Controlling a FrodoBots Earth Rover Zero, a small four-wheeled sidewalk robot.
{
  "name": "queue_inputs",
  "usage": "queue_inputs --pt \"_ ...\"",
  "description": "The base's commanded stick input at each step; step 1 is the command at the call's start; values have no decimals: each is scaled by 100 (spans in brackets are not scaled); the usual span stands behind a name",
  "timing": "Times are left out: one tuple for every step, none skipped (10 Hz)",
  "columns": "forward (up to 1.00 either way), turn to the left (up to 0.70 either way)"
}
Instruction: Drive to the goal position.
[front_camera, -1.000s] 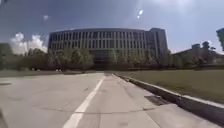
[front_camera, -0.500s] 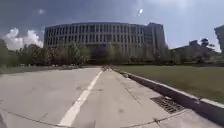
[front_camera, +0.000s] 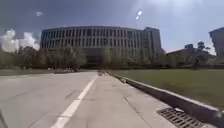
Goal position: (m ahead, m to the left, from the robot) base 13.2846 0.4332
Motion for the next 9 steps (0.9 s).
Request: queue_inputs --pt "100 0" --pt "100 0" --pt "100 0" --pt "100 0" --pt "100 0" --pt "100 0" --pt "100 0" --pt "100 2" --pt "100 16"
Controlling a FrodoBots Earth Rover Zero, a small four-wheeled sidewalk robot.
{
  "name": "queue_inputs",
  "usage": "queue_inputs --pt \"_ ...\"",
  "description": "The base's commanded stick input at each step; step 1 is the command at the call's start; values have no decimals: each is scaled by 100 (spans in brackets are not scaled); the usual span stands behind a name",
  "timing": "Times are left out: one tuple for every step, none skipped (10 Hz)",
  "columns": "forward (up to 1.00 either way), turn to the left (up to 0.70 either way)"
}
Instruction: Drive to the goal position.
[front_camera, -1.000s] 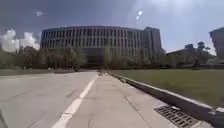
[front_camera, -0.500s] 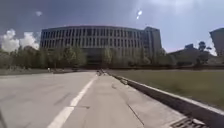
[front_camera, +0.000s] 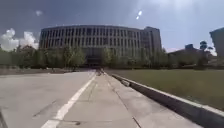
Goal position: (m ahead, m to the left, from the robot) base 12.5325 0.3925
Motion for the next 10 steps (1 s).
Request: queue_inputs --pt "100 27" --pt "100 27" --pt "100 27" --pt "100 0" --pt "100 0" --pt "100 0" --pt "100 0" --pt "100 0" --pt "100 0" --pt "100 0"
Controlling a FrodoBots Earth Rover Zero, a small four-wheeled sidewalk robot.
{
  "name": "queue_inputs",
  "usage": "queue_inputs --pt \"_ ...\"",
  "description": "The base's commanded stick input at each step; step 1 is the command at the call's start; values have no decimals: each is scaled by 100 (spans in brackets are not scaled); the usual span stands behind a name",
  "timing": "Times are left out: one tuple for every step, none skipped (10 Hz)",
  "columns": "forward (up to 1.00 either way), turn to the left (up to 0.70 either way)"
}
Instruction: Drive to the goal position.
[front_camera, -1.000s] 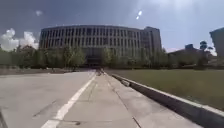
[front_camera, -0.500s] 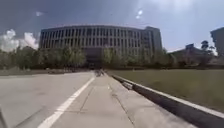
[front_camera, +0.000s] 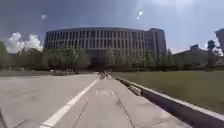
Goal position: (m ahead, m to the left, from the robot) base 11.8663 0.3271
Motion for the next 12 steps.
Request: queue_inputs --pt "100 0" --pt "100 0" --pt "100 0" --pt "100 0" --pt "100 0" --pt "100 0" --pt "100 0" --pt "100 12" --pt "100 27" --pt "100 14" --pt "100 0" --pt "100 0"
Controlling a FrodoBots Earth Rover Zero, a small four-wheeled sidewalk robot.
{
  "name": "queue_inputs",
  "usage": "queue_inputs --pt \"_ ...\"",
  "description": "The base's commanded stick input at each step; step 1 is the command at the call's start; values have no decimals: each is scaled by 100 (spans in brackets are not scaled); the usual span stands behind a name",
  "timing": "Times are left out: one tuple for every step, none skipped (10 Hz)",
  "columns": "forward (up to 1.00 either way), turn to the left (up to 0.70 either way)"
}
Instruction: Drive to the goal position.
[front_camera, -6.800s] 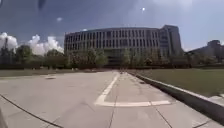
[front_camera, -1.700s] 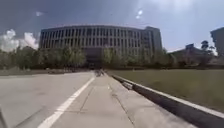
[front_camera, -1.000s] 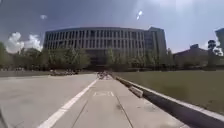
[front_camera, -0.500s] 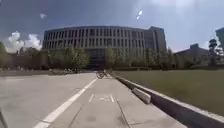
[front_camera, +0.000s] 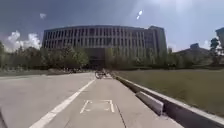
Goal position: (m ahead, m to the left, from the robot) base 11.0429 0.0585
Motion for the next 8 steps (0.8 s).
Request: queue_inputs --pt "100 0" --pt "100 0" --pt "100 6" --pt "100 27" --pt "100 27" --pt "100 27" --pt "100 1" --pt "100 0"
